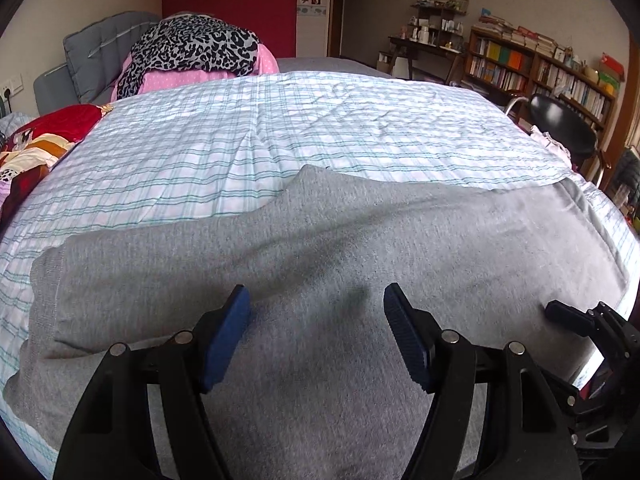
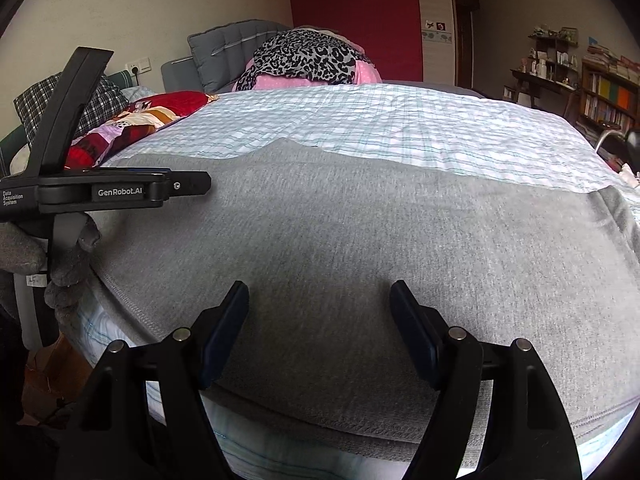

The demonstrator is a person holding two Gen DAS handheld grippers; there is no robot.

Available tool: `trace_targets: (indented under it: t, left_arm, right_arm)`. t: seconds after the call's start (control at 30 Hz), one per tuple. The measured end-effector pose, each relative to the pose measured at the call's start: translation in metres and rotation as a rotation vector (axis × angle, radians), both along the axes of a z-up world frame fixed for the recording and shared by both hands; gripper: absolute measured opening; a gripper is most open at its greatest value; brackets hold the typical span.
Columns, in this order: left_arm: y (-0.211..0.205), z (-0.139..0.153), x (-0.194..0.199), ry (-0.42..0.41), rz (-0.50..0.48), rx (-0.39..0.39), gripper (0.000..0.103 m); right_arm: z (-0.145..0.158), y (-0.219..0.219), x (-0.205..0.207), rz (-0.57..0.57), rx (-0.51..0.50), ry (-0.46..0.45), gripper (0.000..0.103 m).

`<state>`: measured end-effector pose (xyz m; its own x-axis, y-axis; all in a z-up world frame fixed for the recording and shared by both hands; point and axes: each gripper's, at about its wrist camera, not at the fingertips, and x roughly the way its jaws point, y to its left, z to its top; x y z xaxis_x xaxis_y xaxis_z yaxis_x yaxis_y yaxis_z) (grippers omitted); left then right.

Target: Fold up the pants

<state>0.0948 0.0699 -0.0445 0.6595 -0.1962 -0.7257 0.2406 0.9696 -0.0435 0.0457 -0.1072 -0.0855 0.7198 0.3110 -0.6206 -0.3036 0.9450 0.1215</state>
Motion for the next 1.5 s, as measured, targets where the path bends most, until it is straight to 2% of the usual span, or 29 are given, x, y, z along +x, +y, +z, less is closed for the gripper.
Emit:
trace_targets:
  t: [0.17, 0.3, 0.53, 0.63, 0.77, 1.0, 1.17, 1.27, 1.3, 1.43, 1.5]
  left_arm:
    - [-0.006, -0.019, 0.002, 0.036, -0.015, 0.043, 0.069]
    - [-0.007, -0.03, -0.006, 0.021, -0.031, 0.065, 0.07]
    - [-0.012, -0.024, -0.005, 0.021, 0.002, 0.1, 0.069]
    - [-0.025, -0.016, -0.01, -0.011, 0.0, 0.135, 0.069]
    - [-0.047, -0.006, -0.016, -0.042, -0.039, 0.139, 0.069]
    - [-0.105, 0.008, -0.029, -0.074, -0.18, 0.12, 0.069]
    - [-0.151, 0.001, -0.035, -0.059, -0.289, 0.122, 0.069]
    - [-0.175, -0.008, -0.038, -0.035, -0.341, 0.122, 0.069]
    - [-0.181, -0.01, -0.039, -0.03, -0.356, 0.123, 0.069]
    - [-0.203, -0.02, -0.042, -0.015, -0.403, 0.133, 0.069]
    - [-0.209, -0.025, -0.041, -0.007, -0.414, 0.138, 0.069]
  right_arm:
    - [-0.01, -0.004, -0.004, 0.029, -0.008, 0.002, 0.077]
    - [-0.014, -0.005, -0.01, 0.043, -0.006, -0.016, 0.078]
    - [-0.006, -0.03, -0.024, 0.038, 0.106, -0.028, 0.077]
    - [-0.001, -0.054, -0.036, -0.029, 0.127, -0.051, 0.077]
    - [-0.001, -0.099, -0.05, -0.17, 0.172, -0.063, 0.077]
    - [-0.004, -0.177, -0.083, -0.427, 0.245, -0.091, 0.077]
    - [-0.015, -0.223, -0.106, -0.579, 0.315, -0.091, 0.077]
    - [-0.024, -0.243, -0.115, -0.644, 0.366, -0.071, 0.076]
    - [-0.027, -0.247, -0.117, -0.659, 0.374, -0.067, 0.072]
    - [-0.036, -0.26, -0.115, -0.647, 0.437, -0.045, 0.061]
    - [-0.038, -0.262, -0.111, -0.636, 0.446, -0.047, 0.059]
